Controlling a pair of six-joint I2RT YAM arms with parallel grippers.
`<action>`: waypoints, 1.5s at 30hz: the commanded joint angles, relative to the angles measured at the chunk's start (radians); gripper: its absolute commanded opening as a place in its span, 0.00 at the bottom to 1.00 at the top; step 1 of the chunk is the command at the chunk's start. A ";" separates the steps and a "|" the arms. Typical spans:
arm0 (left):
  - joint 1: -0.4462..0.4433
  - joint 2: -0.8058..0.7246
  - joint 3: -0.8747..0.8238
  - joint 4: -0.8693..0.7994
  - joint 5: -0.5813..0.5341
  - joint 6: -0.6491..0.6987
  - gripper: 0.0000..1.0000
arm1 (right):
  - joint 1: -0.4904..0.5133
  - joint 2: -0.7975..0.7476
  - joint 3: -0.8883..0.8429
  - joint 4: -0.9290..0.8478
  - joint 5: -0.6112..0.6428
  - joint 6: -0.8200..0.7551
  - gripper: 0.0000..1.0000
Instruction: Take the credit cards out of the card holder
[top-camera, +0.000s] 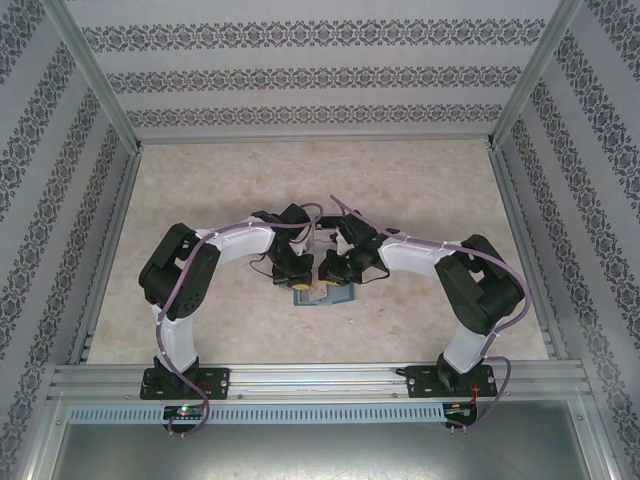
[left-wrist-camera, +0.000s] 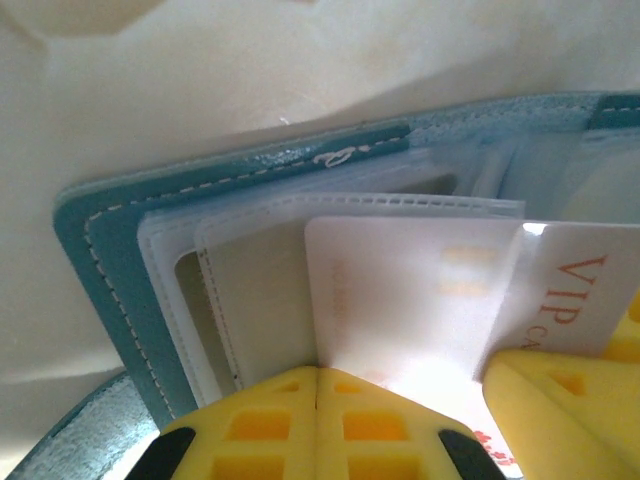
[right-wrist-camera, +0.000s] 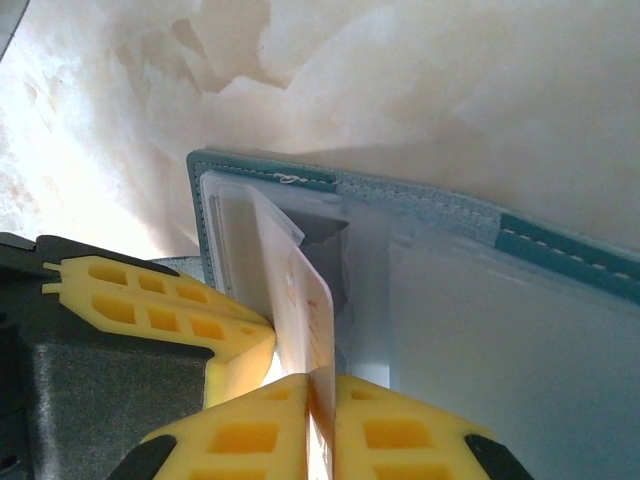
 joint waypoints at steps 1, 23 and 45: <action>-0.012 0.046 -0.010 -0.050 -0.052 0.022 0.00 | -0.008 -0.021 0.004 -0.028 0.028 -0.010 0.12; -0.013 0.041 0.009 -0.060 -0.048 0.020 0.00 | -0.030 -0.093 0.015 -0.140 0.103 -0.062 0.08; -0.011 -0.071 0.039 -0.019 -0.053 -0.001 0.00 | -0.065 -0.171 0.041 -0.193 0.099 -0.114 0.04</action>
